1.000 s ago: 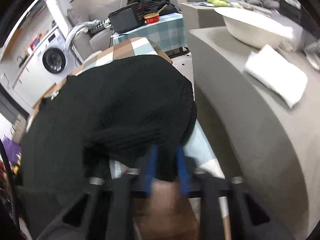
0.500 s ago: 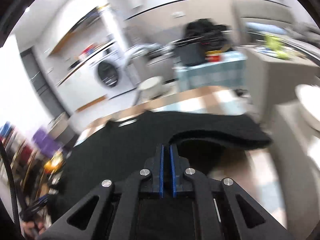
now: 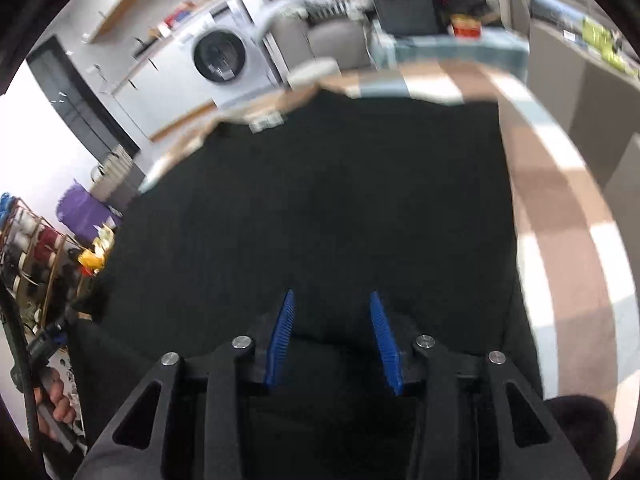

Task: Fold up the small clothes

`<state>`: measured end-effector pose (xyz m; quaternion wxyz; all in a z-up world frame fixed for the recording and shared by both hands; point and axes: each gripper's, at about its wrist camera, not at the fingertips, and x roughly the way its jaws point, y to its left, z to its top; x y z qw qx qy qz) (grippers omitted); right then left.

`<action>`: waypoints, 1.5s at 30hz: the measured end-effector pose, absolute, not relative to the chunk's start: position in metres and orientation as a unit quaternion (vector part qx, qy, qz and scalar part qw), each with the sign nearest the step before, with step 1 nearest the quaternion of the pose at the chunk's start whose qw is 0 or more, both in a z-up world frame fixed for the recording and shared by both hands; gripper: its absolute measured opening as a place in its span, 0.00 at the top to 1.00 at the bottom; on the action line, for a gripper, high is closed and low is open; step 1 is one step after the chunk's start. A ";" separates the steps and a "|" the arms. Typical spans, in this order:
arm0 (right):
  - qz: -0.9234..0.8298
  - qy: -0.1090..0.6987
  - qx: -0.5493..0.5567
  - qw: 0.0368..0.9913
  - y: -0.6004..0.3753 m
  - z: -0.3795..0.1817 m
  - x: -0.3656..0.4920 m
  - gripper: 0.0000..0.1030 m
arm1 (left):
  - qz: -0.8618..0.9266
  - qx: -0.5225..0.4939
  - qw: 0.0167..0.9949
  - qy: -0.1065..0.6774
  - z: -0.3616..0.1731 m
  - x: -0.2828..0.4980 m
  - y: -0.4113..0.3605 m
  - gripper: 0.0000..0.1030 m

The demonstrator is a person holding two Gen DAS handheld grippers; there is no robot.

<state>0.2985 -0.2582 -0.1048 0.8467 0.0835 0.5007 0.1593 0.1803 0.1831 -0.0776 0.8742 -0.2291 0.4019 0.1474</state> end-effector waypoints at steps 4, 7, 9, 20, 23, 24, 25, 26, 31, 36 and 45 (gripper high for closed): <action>0.165 0.481 0.087 0.856 -0.260 -0.094 0.289 0.60 | 0.164 -0.271 0.859 0.403 -0.089 0.185 0.210 0.28; 0.162 0.471 0.095 0.862 -0.266 -0.084 0.280 0.59 | 0.165 -0.329 0.840 0.398 -0.100 0.190 0.235 0.28; 0.157 0.464 0.097 0.866 -0.272 -0.076 0.268 0.59 | 0.157 -0.373 0.828 0.389 -0.106 0.190 0.250 0.28; 0.147 0.451 0.126 0.871 -0.294 -0.063 0.232 0.52 | 0.146 -0.429 0.808 0.377 -0.108 0.193 0.252 0.26; 0.142 0.453 0.133 0.870 -0.298 -0.064 0.227 0.52 | 0.168 -0.436 0.800 0.377 -0.116 0.203 0.254 0.62; 0.142 0.452 0.137 0.870 -0.300 -0.064 0.223 0.52 | 0.177 -0.419 0.806 0.379 -0.113 0.208 0.251 0.81; 0.140 0.450 0.140 0.871 -0.302 -0.064 0.221 0.52 | 0.177 -0.411 0.810 0.378 -0.110 0.211 0.248 0.96; 0.139 0.449 0.143 0.871 -0.305 -0.064 0.219 0.52 | 0.176 -0.396 0.819 0.375 -0.105 0.214 0.246 0.96; 0.134 0.450 0.155 0.869 -0.315 -0.067 0.209 0.52 | 0.150 -0.303 0.884 0.323 -0.046 0.236 0.208 0.96; 0.127 0.444 0.161 0.872 -0.326 -0.064 0.200 0.52 | 0.025 -0.188 0.933 0.305 0.006 0.276 0.110 0.96; 0.103 0.443 0.168 0.875 -0.344 -0.062 0.185 0.52 | -0.133 -0.157 0.898 0.389 -0.034 0.290 0.006 0.41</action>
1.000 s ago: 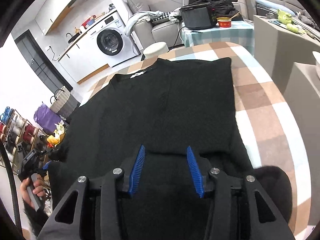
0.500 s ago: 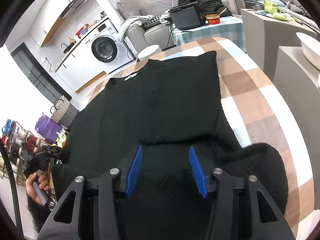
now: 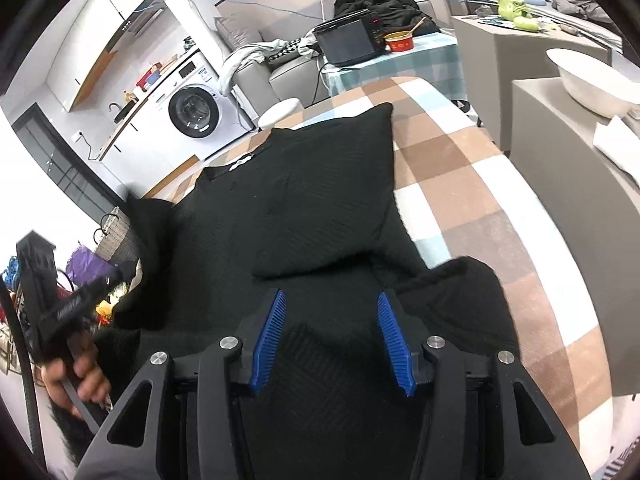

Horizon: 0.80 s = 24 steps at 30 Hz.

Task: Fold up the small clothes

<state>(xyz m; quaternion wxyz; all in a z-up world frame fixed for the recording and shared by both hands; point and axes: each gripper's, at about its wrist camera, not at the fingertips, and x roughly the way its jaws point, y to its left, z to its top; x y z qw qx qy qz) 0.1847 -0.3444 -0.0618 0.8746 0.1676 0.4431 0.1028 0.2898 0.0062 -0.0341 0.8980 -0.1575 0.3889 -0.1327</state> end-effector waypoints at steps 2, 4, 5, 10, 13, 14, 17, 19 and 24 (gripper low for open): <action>0.100 0.443 0.170 0.875 -0.348 -0.062 0.182 0.52 | -0.119 -0.173 0.898 0.388 -0.035 0.279 0.018 0.39; 0.097 0.444 0.171 0.874 -0.351 -0.064 0.182 0.52 | -0.096 -0.178 0.900 0.387 -0.038 0.267 0.032 0.39; 0.097 0.445 0.171 0.873 -0.351 -0.065 0.182 0.52 | -0.079 -0.175 0.902 0.385 -0.038 0.255 0.038 0.39; 0.110 0.445 0.168 0.873 -0.345 -0.064 0.182 0.49 | -0.008 -0.143 0.911 0.387 -0.040 0.218 0.070 0.39; 0.125 0.447 0.163 0.870 -0.340 -0.063 0.179 0.40 | 0.012 -0.128 0.914 0.384 -0.038 0.197 0.080 0.38; 0.128 0.448 0.163 0.870 -0.339 -0.062 0.178 0.37 | 0.015 -0.125 0.914 0.385 -0.037 0.192 0.079 0.38; 0.137 0.440 0.163 0.872 -0.335 -0.058 0.172 0.23 | 0.024 -0.113 0.917 0.382 -0.034 0.174 0.078 0.36; 0.142 0.435 0.156 0.875 -0.332 -0.054 0.167 0.17 | 0.029 -0.108 0.920 0.376 -0.031 0.168 0.074 0.30; 0.141 0.420 0.128 0.887 -0.324 -0.046 0.153 0.06 | 0.031 -0.098 0.927 0.360 -0.024 0.142 0.068 0.17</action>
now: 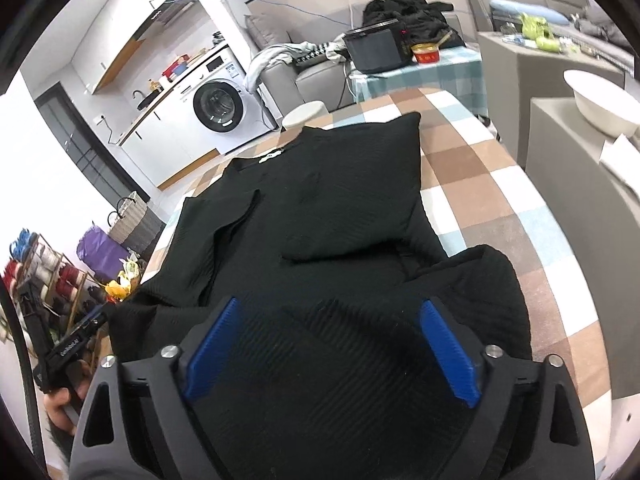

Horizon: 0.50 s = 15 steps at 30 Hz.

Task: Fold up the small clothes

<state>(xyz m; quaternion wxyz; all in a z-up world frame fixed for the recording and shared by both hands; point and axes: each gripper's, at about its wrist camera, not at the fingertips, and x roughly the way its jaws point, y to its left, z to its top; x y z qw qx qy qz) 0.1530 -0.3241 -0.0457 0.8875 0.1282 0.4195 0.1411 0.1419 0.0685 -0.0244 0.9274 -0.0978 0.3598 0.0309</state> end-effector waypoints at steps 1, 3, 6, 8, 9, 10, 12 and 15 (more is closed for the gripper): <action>0.140 0.417 0.120 0.890 -0.323 -0.044 0.149 0.05 | 0.030 -0.096 0.928 0.360 -0.024 0.138 0.067 0.13; 0.140 0.413 0.103 0.894 -0.321 -0.043 0.143 0.04 | 0.027 -0.091 0.929 0.357 -0.023 0.129 0.065 0.08; 0.136 0.411 0.073 0.898 -0.323 -0.042 0.129 0.04 | 0.028 -0.086 0.931 0.352 -0.023 0.110 0.067 0.03; 0.129 0.410 0.057 0.901 -0.329 -0.042 0.117 0.04 | 0.031 -0.085 0.929 0.358 -0.025 0.100 0.071 0.03; 0.124 0.411 0.053 0.902 -0.334 -0.043 0.112 0.04 | 0.035 -0.084 0.929 0.359 -0.025 0.094 0.073 0.03; 0.114 0.413 0.051 0.902 -0.340 -0.045 0.106 0.04 | 0.040 -0.084 0.929 0.358 -0.026 0.087 0.076 0.03; 0.094 0.419 0.055 0.902 -0.353 -0.050 0.096 0.04 | 0.046 -0.088 0.930 0.355 -0.027 0.074 0.083 0.03; 0.057 0.433 0.071 0.897 -0.376 -0.064 0.083 0.04 | 0.064 -0.100 0.926 0.358 -0.032 0.060 0.098 0.03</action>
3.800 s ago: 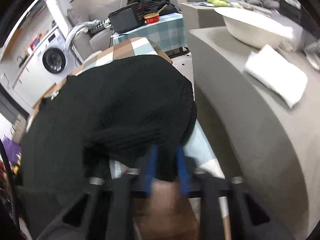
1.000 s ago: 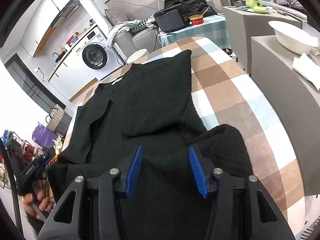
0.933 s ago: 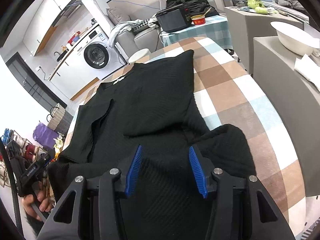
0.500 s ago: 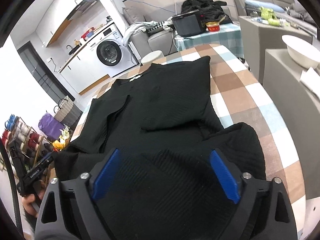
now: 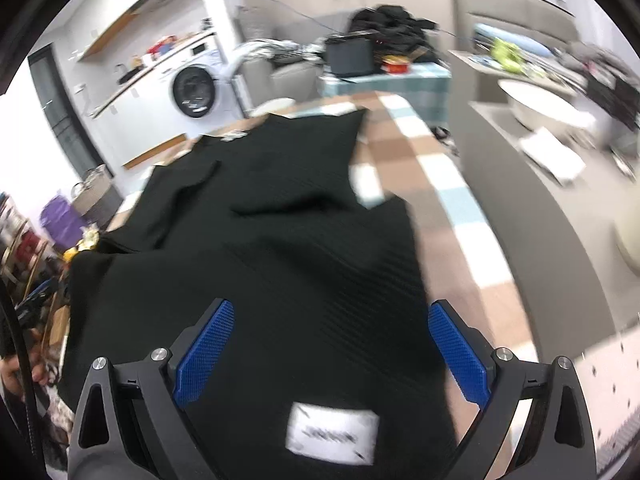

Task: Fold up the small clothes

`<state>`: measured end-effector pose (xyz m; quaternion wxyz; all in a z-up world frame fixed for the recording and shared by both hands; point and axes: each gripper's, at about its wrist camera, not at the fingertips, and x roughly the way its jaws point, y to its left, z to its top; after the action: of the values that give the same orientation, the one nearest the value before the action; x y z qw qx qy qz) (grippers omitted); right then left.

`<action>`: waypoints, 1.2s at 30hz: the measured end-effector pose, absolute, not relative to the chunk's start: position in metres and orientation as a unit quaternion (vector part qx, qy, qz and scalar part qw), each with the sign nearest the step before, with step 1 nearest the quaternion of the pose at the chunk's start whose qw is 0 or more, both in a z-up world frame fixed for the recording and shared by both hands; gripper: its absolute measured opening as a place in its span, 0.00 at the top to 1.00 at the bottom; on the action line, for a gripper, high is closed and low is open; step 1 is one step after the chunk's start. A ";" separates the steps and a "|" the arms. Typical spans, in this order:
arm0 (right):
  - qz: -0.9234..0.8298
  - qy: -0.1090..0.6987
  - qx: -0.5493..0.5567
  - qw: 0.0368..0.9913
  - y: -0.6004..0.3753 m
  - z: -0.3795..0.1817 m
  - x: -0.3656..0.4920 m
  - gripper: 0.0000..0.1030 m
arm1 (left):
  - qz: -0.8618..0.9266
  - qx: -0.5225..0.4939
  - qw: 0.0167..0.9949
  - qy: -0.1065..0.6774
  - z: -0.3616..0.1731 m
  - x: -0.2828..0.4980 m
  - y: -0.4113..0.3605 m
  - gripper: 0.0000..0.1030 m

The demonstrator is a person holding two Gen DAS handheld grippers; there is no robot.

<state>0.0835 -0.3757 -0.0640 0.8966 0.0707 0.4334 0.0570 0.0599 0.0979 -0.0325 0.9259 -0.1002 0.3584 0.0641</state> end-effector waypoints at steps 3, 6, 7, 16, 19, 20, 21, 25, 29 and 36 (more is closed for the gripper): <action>0.028 0.449 0.084 0.889 -0.393 -0.081 0.072 0.04 | 0.066 -0.113 0.919 0.372 -0.043 0.053 0.112 0.03; 0.019 0.450 0.090 0.888 -0.399 -0.096 0.062 0.04 | 0.064 -0.121 0.909 0.393 -0.056 0.051 0.120 0.03; 0.021 0.449 0.093 0.889 -0.398 -0.101 0.061 0.04 | 0.065 -0.120 0.907 0.400 -0.059 0.050 0.121 0.03; 0.022 0.449 0.035 0.893 -0.369 -0.118 0.059 0.18 | 0.057 -0.119 0.887 0.443 -0.083 0.063 0.110 0.04; 0.028 0.450 0.025 0.892 -0.360 -0.116 0.059 0.31 | 0.053 -0.113 0.885 0.448 -0.083 0.069 0.104 0.04; 0.036 0.448 0.030 0.893 -0.358 -0.116 0.059 0.34 | 0.054 -0.110 0.884 0.452 -0.084 0.071 0.102 0.04; 0.037 0.444 0.032 0.894 -0.356 -0.115 0.058 0.41 | 0.055 -0.107 0.882 0.456 -0.085 0.073 0.099 0.04; 0.016 0.439 0.040 0.897 -0.355 -0.115 0.059 0.72 | 0.061 -0.097 0.875 0.470 -0.089 0.081 0.094 0.04; 0.031 0.430 0.079 0.899 -0.363 -0.112 0.059 0.86 | 0.069 -0.096 0.872 0.475 -0.093 0.087 0.092 0.04; 0.095 0.385 0.147 0.906 -0.361 -0.083 0.061 0.87 | 0.068 -0.095 0.871 0.476 -0.094 0.094 0.094 0.04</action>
<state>0.0608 -0.3609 -0.0832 0.9061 0.1466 0.3853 0.0950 0.0944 0.0942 -0.0938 0.8715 -0.0953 0.4763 0.0677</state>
